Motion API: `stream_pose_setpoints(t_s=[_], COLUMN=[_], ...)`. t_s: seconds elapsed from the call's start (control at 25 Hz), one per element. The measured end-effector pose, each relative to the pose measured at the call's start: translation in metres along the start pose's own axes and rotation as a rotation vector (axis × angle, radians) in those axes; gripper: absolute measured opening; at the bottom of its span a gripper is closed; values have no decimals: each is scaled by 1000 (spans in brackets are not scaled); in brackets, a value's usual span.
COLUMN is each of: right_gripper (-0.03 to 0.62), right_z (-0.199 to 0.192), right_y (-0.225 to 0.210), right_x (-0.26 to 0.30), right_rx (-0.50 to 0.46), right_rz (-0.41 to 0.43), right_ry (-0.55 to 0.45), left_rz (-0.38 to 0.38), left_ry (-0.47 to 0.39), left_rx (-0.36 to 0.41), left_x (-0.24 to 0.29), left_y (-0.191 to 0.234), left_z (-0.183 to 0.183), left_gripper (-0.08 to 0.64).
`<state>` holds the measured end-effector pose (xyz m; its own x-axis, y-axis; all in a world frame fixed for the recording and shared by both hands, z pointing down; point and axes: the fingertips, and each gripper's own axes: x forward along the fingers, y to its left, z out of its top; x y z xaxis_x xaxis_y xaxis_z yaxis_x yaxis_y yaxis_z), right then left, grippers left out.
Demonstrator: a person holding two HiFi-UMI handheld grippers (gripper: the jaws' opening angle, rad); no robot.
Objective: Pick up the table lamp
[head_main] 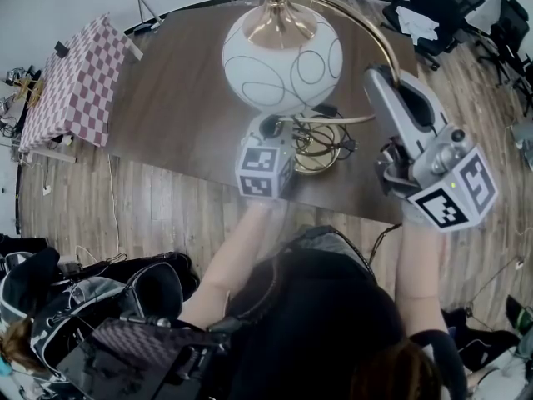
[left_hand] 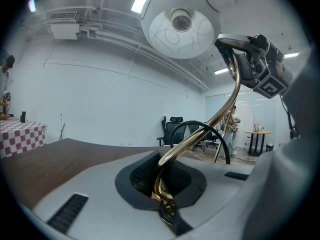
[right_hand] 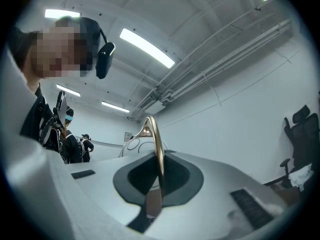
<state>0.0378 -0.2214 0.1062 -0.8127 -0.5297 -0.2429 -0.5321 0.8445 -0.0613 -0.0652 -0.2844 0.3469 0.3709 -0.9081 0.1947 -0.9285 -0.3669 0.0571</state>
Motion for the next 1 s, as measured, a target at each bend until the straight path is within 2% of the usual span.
stream_pose_setpoints(t_s=[1.0], right_gripper=[2], right_z=[15], right_y=[12], right_x=[5], right_rx=[17], right_rz=[66], right_ry=[-35], left_rz=[23], left_ry=[-8], left_rx=[2], left_x=[-9], left_y=[3], left_z=[13], left_gripper=[3])
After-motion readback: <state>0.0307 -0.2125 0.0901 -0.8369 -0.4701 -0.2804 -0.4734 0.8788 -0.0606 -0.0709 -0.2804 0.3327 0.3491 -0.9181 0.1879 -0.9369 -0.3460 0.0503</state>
